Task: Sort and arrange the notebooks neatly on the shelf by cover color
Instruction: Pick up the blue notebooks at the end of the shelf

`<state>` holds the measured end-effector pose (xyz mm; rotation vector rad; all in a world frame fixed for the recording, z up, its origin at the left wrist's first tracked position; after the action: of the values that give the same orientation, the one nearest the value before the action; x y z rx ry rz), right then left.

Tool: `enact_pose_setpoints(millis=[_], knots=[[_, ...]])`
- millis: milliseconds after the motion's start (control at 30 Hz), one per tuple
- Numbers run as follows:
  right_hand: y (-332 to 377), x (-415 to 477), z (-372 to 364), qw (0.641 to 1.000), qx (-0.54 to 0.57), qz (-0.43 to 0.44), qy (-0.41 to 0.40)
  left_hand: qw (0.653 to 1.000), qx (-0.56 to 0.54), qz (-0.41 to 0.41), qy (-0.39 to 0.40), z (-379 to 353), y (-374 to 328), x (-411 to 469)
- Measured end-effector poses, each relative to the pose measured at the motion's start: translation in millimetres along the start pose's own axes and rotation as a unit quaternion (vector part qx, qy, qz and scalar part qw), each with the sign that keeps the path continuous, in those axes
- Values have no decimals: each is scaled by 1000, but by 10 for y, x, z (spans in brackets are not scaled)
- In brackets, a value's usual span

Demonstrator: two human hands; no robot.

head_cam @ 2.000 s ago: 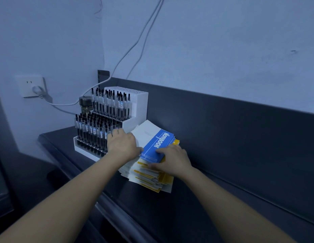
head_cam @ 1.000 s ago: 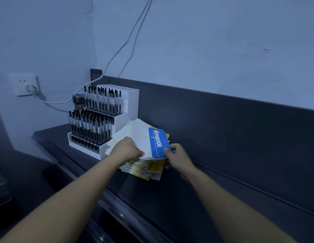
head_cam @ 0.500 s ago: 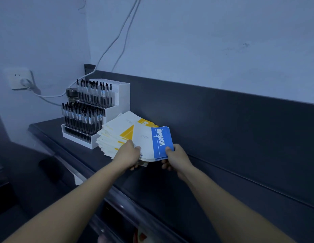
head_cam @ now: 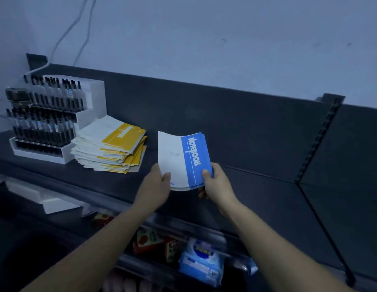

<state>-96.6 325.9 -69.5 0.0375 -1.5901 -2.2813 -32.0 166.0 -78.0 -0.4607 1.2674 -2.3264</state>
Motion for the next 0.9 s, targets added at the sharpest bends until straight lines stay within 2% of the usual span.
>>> enact_pose_setpoints(millis=[267, 533, 900], knots=[[-205, -666, 893, 994, -24, 17, -103, 996, -7, -60, 62, -583, -519, -668], [-557, -1275, 2029, 978, -78, -14, -192, 980, -41, -130, 145, -1459, -1142, -1284], [-1001, -2107, 3745, 957, -118, -55, -259, 967, -32, -142, 209, -2833, -2092, -2288]])
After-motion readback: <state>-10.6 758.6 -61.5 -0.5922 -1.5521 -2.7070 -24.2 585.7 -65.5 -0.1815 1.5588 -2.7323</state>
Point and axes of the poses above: each hand's wrist, its own x-axis towards the middle knuckle, its own z-axis out of the back of the hand, y = z × x, the point moved 5 cm from there along x, towards the middle knuckle, and after that the axes turned 7 degrees about z, right-handed, at the moved point
